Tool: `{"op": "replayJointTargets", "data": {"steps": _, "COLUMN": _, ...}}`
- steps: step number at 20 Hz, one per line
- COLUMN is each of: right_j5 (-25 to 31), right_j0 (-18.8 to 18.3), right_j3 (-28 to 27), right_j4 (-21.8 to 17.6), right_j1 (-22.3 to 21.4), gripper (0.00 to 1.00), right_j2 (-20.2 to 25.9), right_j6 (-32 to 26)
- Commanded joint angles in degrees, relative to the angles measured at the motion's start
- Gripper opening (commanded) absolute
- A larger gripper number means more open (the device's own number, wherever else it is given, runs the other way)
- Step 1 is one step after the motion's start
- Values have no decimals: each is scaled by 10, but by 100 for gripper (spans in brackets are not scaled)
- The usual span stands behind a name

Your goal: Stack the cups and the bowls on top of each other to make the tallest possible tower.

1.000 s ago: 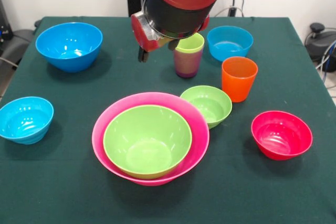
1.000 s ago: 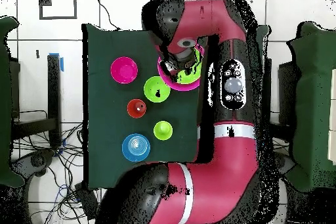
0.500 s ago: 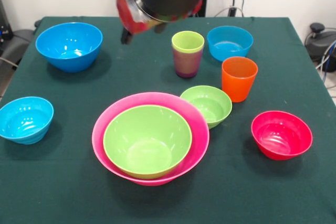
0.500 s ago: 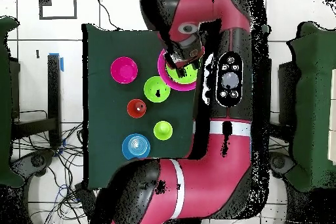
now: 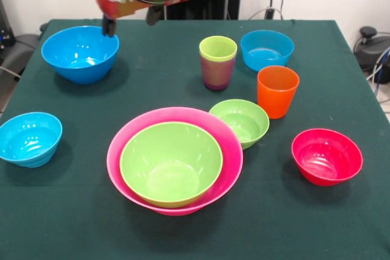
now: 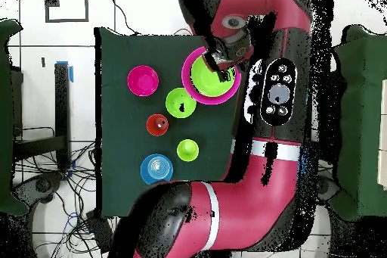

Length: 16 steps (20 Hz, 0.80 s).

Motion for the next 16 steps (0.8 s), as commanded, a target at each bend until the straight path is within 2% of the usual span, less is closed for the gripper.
{"op": "replayJointTargets", "data": {"steps": 1, "right_j5": 2, "right_j0": -16, "right_j3": 33, "right_j4": -19, "right_j1": -21, "gripper": 100, "right_j2": 8, "right_j6": -143}}
{"op": "replayJointTargets", "data": {"steps": 8, "right_j5": -55, "right_j0": -36, "right_j3": 122, "right_j4": 14, "right_j1": -60, "gripper": 100, "right_j2": -24, "right_j6": -105}}
{"op": "replayJointTargets", "data": {"steps": 9, "right_j5": -79, "right_j0": -42, "right_j3": 165, "right_j4": 30, "right_j1": -80, "gripper": 100, "right_j2": -34, "right_j6": -88}}
{"op": "replayJointTargets", "data": {"steps": 10, "right_j5": -87, "right_j0": -43, "right_j3": 185, "right_j4": 34, "right_j1": -89, "gripper": 100, "right_j2": -41, "right_j6": -77}}
{"op": "replayJointTargets", "data": {"steps": 16, "right_j5": -118, "right_j0": -54, "right_j3": 261, "right_j4": 70, "right_j1": -144, "gripper": 100, "right_j2": -70, "right_j6": -7}}
